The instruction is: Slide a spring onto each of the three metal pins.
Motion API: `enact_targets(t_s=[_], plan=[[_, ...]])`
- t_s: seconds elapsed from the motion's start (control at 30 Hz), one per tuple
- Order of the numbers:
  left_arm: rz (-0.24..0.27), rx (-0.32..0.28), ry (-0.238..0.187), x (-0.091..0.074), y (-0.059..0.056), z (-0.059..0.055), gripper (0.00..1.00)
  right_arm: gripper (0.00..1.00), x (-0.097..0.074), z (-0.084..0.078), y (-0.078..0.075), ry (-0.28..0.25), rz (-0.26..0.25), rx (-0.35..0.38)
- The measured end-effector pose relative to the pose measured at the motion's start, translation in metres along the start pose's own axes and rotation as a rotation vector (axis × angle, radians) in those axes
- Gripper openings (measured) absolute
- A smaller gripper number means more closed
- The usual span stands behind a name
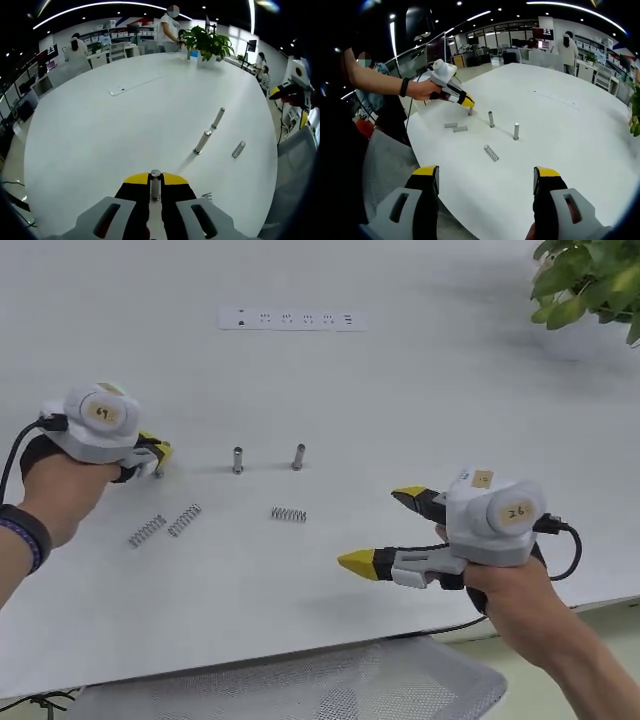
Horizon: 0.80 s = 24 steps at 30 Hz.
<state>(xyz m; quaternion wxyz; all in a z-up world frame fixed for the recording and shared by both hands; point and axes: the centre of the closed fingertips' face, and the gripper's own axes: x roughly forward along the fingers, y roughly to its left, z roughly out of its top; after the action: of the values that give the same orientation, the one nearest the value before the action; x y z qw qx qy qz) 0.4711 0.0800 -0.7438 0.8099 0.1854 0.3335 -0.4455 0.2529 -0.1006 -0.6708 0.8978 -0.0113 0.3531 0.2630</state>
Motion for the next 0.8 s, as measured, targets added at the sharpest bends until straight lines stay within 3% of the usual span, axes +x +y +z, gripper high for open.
enact_targets(t_s=[0.8], plan=[[-0.005,0.0,-0.001,-0.0044,-0.005,-0.0016,0.0,0.76,0.0002,0.0006,0.0009,0.001,-0.001,-0.001]])
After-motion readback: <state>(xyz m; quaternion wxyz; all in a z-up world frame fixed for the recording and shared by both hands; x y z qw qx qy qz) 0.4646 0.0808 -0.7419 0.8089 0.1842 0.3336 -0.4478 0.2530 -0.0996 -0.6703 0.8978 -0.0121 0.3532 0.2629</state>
